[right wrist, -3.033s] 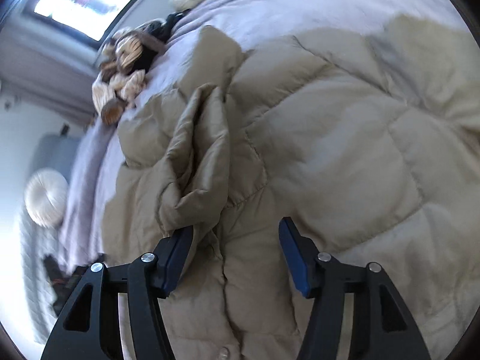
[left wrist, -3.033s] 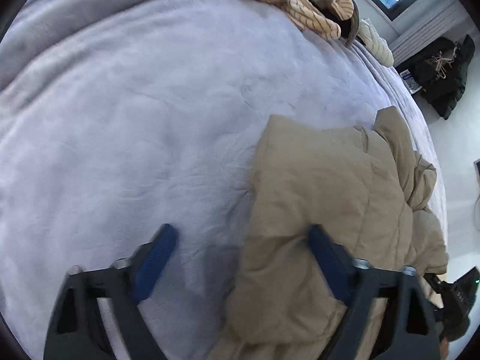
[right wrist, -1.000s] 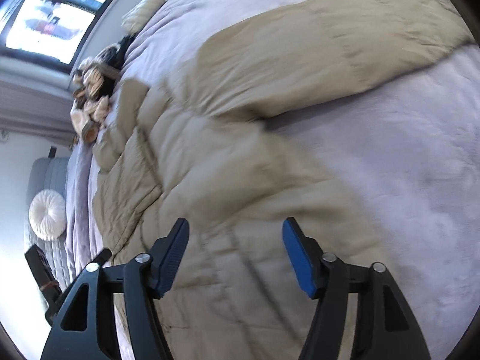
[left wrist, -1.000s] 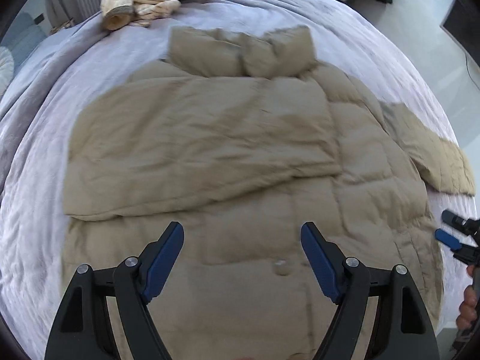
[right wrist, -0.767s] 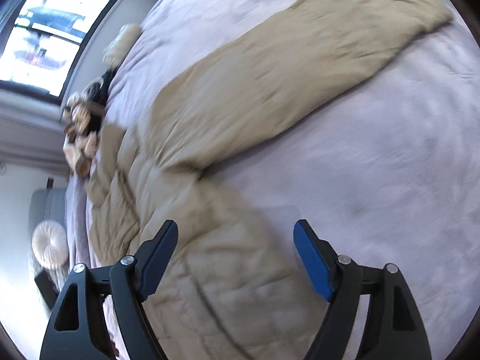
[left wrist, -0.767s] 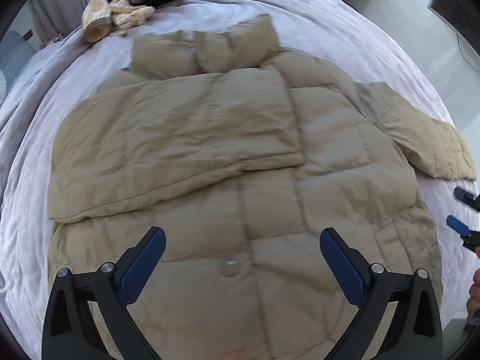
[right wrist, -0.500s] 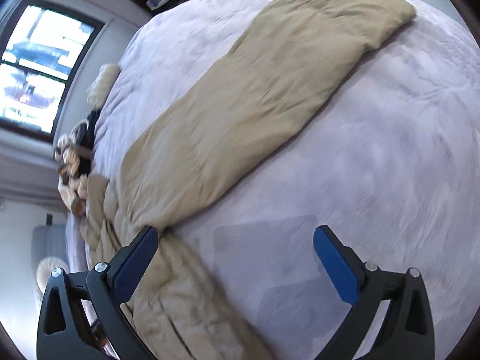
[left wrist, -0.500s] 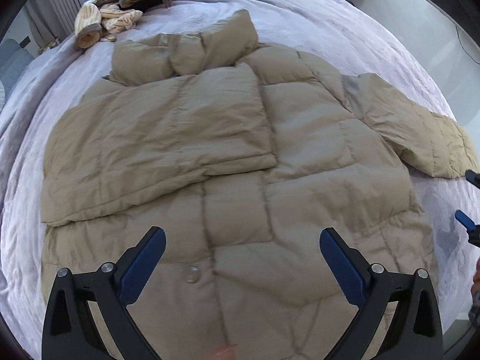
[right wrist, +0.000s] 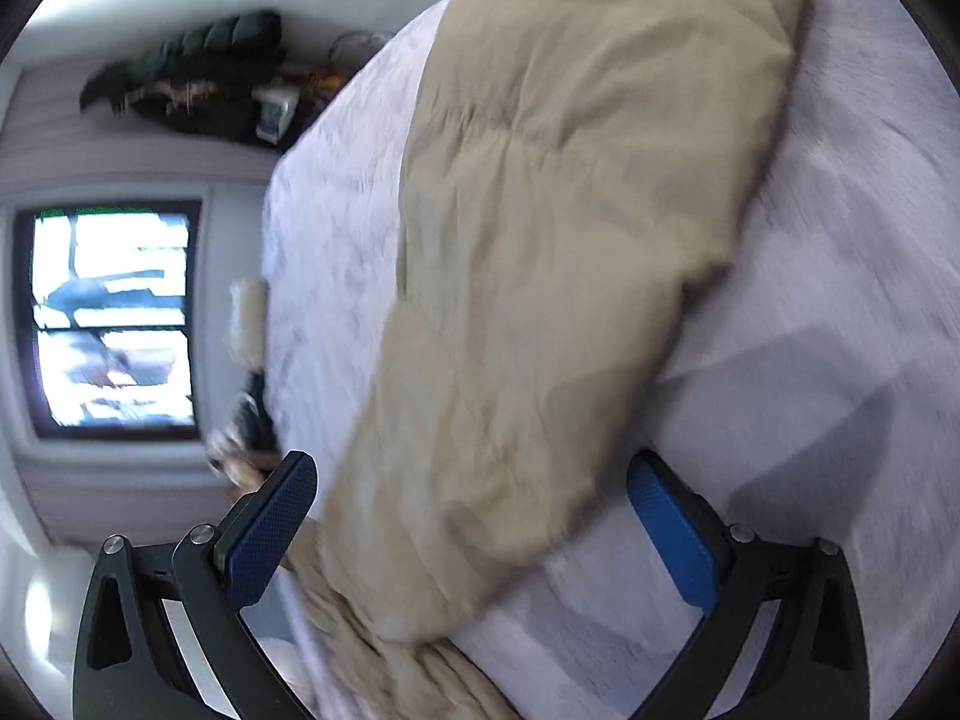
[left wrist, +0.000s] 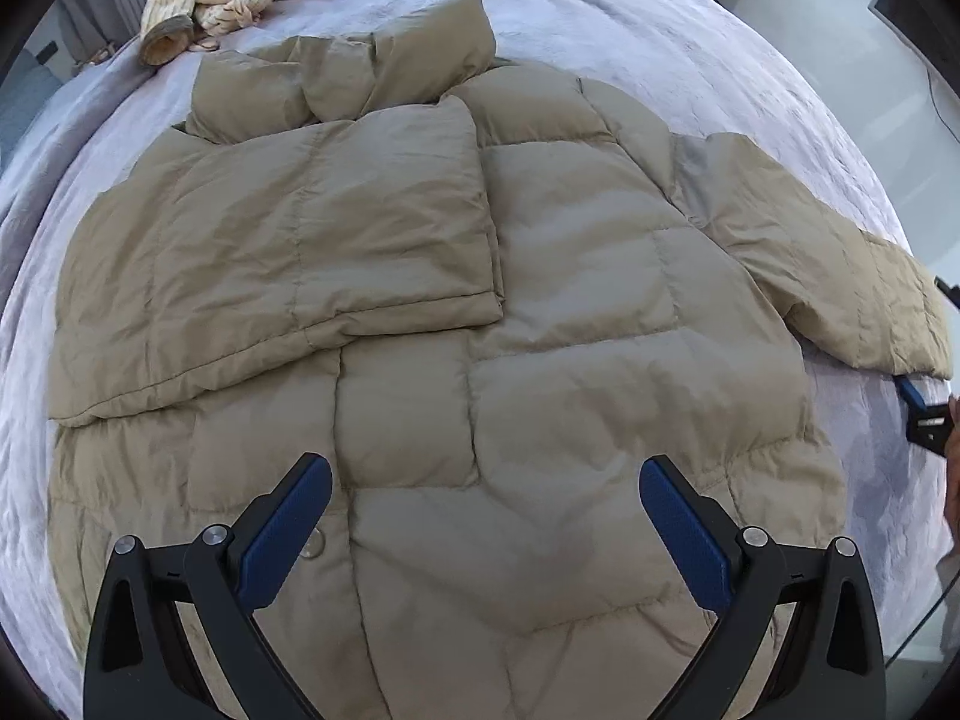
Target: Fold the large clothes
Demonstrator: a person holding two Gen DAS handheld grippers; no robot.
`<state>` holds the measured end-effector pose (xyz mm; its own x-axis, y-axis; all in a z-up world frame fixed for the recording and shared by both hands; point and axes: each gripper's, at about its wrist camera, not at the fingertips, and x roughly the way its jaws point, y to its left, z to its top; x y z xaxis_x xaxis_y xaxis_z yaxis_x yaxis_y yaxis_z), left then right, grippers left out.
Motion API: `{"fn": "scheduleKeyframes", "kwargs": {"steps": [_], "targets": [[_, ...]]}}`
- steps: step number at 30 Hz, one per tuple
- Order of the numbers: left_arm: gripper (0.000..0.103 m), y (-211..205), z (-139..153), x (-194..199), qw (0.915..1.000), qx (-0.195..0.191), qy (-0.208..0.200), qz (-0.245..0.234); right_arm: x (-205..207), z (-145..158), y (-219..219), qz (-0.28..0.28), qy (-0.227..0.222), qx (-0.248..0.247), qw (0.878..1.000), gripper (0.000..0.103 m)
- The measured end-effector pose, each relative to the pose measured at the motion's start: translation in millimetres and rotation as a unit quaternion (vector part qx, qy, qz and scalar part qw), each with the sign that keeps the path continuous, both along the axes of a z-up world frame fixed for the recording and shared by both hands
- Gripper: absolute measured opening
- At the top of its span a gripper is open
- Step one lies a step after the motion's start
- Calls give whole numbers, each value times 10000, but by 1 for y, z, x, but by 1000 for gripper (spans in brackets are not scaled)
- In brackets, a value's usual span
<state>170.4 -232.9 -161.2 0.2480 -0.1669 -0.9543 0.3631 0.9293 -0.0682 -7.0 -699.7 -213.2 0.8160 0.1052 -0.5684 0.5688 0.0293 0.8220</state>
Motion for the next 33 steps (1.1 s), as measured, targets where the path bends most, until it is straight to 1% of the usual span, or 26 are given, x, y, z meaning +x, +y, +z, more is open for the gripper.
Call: {"fn": "scheduleKeyframes", "kwargs": {"steps": [6, 7, 8, 9, 11, 13, 14, 17, 19, 22, 25, 27, 28, 29, 30, 32, 33], "targets": [[103, -5, 3, -1, 9999, -40, -12, 101, 19, -5, -16, -144, -327, 198, 9992, 103], [103, -5, 4, 0, 9999, -47, -40, 115, 22, -5, -17, -147, -338, 226, 9991, 101], [103, -5, 5, 0, 9999, -49, -72, 126, 25, -5, -18, -147, -347, 263, 9989, 96], [103, -5, 7, 0, 9998, -37, -108, 139, 27, -5, -18, -133, -347, 329, 9988, 88], [103, -2, 10, 0, 9997, -31, -171, 153, 34, -10, -17, -47, -216, 576, 9981, 33], [103, 1, 14, 1, 9996, -36, -248, 158, 38, -10, -17, -28, -341, 658, 9972, 14], [103, 3, 16, 2, 9994, -46, -293, 155, 40, -7, -17, -4, -368, 599, 9975, 10], [103, 11, 20, 6, 9991, -101, -370, 184, 49, 12, -11, 172, -293, 166, 9993, 8], [103, 20, 22, 10, 9987, -186, -408, 238, 60, 32, -4, 358, -291, -149, 9988, 8], [103, 40, 25, 19, 9980, -277, -472, 322, 80, 70, 14, 707, -297, -760, 9942, 8], [103, 61, 29, 29, 9969, -346, -573, 421, 108, 112, 45, 1152, -309, -1478, 9818, 8], [103, 79, 32, 36, 9960, -365, -648, 502, 132, 140, 80, 1535, -308, -2025, 9667, 8], [103, 87, 33, 40, 9956, -378, -667, 543, 140, 148, 93, 1669, -317, -2194, 9607, 8], [103, 100, 34, 44, 9948, -392, -699, 625, 153, 158, 113, 1880, -321, -2438, 9509, 8], [103, 107, 36, 47, 9942, -402, -721, 687, 168, 168, 136, 2106, -324, -2693, 9392, 8], [103, 132, 38, 53, 9920, -440, -779, 895, 192, 182, 188, 2630, -334, -3201, 9095, 8], [103, 149, 40, 58, 9903, -445, -810, 1034, 208, 187, 226, 2993, -324, -3537, 8856, 8]]}}
